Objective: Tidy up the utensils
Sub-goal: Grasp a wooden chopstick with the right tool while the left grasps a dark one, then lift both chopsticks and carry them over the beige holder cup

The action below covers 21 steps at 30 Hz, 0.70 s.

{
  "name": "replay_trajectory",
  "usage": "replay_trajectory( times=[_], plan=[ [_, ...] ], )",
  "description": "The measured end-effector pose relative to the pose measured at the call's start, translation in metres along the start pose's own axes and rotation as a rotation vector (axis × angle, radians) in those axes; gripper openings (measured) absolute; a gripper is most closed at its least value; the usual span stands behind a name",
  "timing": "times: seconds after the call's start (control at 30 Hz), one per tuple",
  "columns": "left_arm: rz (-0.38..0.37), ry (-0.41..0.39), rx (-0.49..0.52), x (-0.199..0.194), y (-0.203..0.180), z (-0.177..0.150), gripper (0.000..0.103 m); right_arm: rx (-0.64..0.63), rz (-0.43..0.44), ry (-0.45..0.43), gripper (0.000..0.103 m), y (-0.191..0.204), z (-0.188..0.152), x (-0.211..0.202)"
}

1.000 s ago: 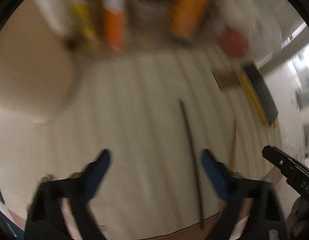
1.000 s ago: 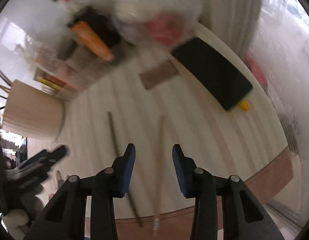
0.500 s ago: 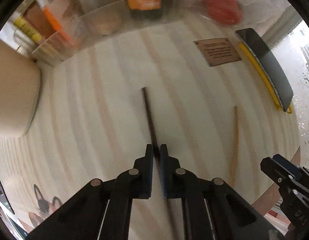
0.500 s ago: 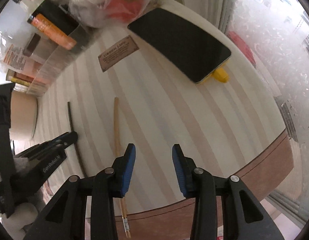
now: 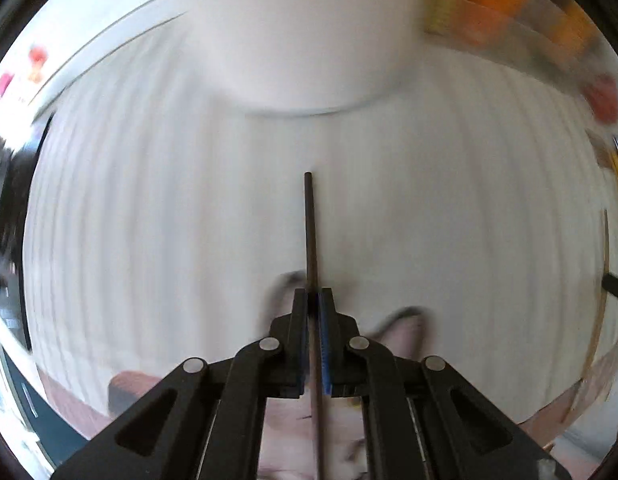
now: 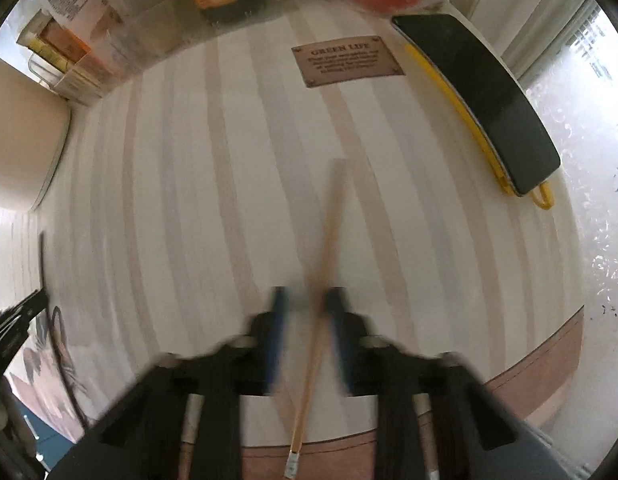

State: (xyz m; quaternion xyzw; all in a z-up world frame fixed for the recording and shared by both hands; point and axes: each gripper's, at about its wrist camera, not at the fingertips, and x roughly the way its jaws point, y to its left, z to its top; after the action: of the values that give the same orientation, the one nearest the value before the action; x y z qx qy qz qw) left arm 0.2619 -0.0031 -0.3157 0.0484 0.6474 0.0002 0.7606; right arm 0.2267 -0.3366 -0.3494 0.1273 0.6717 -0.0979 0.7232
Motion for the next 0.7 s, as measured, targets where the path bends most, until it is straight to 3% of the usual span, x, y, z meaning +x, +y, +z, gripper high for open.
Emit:
replay_trajectory(
  times=[0.13, 0.27, 0.5, 0.7],
  plan=[
    [-0.041, 0.014, -0.091, 0.003, 0.037, -0.005, 0.003, -0.008, 0.122, 0.058, 0.007, 0.033, -0.001, 0.001],
    [-0.114, 0.035, -0.125, 0.003, 0.058, -0.001, 0.003, -0.095, 0.159, 0.096, 0.007, 0.085, -0.005, 0.003],
    [-0.161, 0.064, -0.124, 0.001, 0.115, 0.000, 0.006, -0.302, 0.003, 0.115, 0.008, 0.148, -0.002, -0.003],
    [-0.152, 0.075, -0.086, 0.002, 0.101, -0.001, 0.008, -0.420, -0.037, 0.181, 0.008, 0.168, 0.011, -0.005]
  ],
)
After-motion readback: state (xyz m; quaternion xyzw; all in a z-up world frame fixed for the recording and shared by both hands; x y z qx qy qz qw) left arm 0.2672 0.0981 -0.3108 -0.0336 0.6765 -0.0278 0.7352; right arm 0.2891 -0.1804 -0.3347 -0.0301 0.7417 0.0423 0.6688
